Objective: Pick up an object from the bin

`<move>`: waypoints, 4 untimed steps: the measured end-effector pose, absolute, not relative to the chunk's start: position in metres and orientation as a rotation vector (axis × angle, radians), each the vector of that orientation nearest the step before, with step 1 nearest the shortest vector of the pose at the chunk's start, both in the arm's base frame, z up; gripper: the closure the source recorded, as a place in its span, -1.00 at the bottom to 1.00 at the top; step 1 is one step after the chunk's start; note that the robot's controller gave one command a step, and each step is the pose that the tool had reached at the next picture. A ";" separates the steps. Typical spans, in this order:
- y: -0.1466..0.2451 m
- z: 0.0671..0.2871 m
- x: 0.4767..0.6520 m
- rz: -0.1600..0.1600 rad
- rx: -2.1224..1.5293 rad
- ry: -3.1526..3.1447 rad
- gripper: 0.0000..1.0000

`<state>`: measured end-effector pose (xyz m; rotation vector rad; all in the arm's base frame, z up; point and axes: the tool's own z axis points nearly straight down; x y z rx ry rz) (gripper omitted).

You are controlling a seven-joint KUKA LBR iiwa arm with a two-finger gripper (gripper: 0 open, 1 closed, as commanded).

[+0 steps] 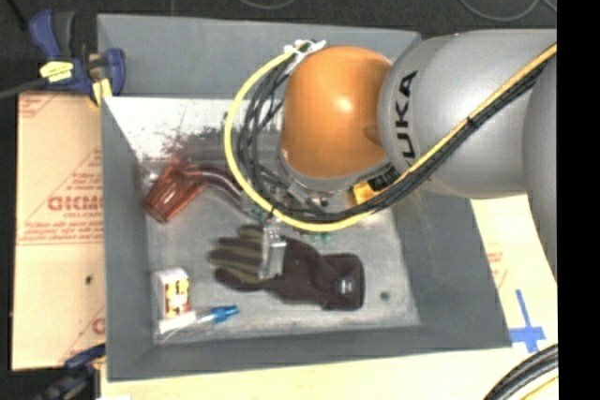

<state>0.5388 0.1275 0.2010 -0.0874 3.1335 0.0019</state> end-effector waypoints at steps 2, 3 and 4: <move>0.120 0.126 0.554 0.004 -0.027 3.136 -1.00; 0.120 0.102 0.551 0.001 -0.127 3.133 -1.00; 0.087 0.076 0.565 0.006 0.263 3.124 1.00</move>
Offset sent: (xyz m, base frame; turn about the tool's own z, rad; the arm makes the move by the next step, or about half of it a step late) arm 0.0229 -0.0106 -0.1045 -0.0280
